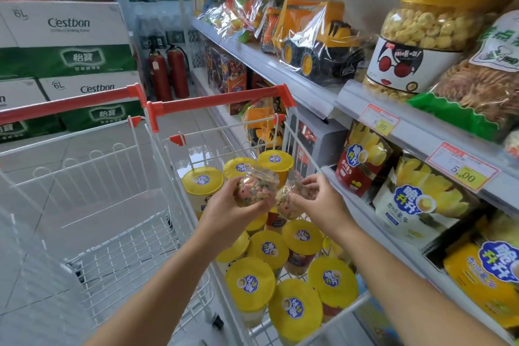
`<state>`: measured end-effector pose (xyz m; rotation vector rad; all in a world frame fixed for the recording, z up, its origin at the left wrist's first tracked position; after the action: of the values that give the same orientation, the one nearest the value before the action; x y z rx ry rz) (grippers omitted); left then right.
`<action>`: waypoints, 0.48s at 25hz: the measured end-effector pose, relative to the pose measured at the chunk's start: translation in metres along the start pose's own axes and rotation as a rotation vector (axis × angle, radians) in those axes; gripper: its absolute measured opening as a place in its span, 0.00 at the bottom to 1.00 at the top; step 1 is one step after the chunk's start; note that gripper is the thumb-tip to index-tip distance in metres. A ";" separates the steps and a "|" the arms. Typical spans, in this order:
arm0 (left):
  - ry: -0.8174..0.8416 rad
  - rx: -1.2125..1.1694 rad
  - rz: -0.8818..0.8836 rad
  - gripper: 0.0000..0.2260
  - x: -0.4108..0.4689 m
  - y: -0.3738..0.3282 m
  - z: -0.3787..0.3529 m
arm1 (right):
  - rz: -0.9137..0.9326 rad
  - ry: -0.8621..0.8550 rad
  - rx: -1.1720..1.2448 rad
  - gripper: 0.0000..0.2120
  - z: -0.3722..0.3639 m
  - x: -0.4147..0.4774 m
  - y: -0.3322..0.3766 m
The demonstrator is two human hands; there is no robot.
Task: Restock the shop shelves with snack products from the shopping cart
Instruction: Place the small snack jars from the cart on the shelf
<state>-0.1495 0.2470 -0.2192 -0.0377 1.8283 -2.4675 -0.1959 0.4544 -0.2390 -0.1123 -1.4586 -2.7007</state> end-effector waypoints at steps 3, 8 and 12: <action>0.042 -0.197 0.053 0.34 0.004 -0.001 -0.003 | 0.052 -0.079 0.238 0.14 0.043 -0.037 0.018; 0.298 -0.261 -0.032 0.34 0.001 -0.071 -0.062 | 0.073 -0.222 0.359 0.14 0.129 -0.068 0.043; 0.476 -0.331 -0.157 0.38 0.000 -0.155 -0.117 | 0.170 -0.398 0.211 0.11 0.221 -0.100 0.078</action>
<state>-0.1633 0.4038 -0.1049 0.4409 2.4968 -2.3884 -0.0818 0.5996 -0.0629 -0.7612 -1.7289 -2.4646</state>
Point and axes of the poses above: each hand's wrist, its own x-axis towards the middle knuckle, its own z-axis out of the back of the hand, y = z × x, the point moved 9 cm from there along x, towards the middle knuckle, and after that the axes turned 5 degrees about z, right-handed, at the moved point
